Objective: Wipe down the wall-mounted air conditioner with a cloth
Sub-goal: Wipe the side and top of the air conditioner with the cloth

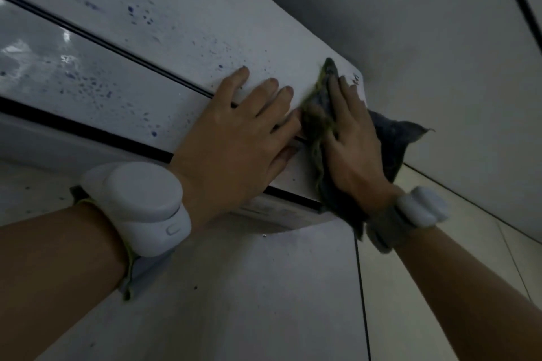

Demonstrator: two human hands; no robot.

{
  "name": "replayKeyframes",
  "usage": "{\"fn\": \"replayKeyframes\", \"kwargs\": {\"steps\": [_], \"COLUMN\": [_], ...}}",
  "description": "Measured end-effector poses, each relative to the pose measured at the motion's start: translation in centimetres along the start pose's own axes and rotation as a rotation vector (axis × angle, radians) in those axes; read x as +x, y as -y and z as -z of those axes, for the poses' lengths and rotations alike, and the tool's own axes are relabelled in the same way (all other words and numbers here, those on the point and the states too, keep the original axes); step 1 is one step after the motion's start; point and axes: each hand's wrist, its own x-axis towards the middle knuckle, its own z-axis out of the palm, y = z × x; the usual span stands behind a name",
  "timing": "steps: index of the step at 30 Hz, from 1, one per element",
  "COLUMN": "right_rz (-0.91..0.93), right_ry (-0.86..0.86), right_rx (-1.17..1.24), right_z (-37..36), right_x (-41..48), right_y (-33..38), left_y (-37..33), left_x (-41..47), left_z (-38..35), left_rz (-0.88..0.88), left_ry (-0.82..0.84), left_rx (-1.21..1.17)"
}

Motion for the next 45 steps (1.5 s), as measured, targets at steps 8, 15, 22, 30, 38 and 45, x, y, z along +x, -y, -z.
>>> {"fn": "replayKeyframes", "kwargs": {"steps": [8, 15, 22, 30, 38, 45], "right_rz": [-0.081, -0.4, 0.137, -0.276, -0.229, 0.093], "right_ry": [-0.244, -0.444, -0.276, -0.369, -0.306, -0.205], "right_rx": [0.138, 0.065, -0.077, 0.373, -0.029, -0.122], "right_z": [-1.6, -5.3, -3.1, -4.3, -4.0, -3.0], "right_x": [-5.5, -4.8, -6.9, -8.6, -7.9, -6.7], "right_y": [-3.4, 1.2, -0.1, -3.4, 1.3, 1.4], "left_y": [-0.7, -0.1, 0.5, 0.0, -0.2, 0.0], "left_x": [-0.2, -0.2, -0.2, 0.0, 0.0, -0.1], "left_z": [-0.1, -0.4, -0.2, -0.3, -0.1, 0.2], "left_rz": [0.041, 0.02, -0.038, -0.013, 0.008, -0.014], "left_ry": [0.002, -0.011, -0.029, -0.047, -0.004, 0.026], "left_rx": [0.018, 0.052, 0.098, 0.057, 0.037, 0.041]}}
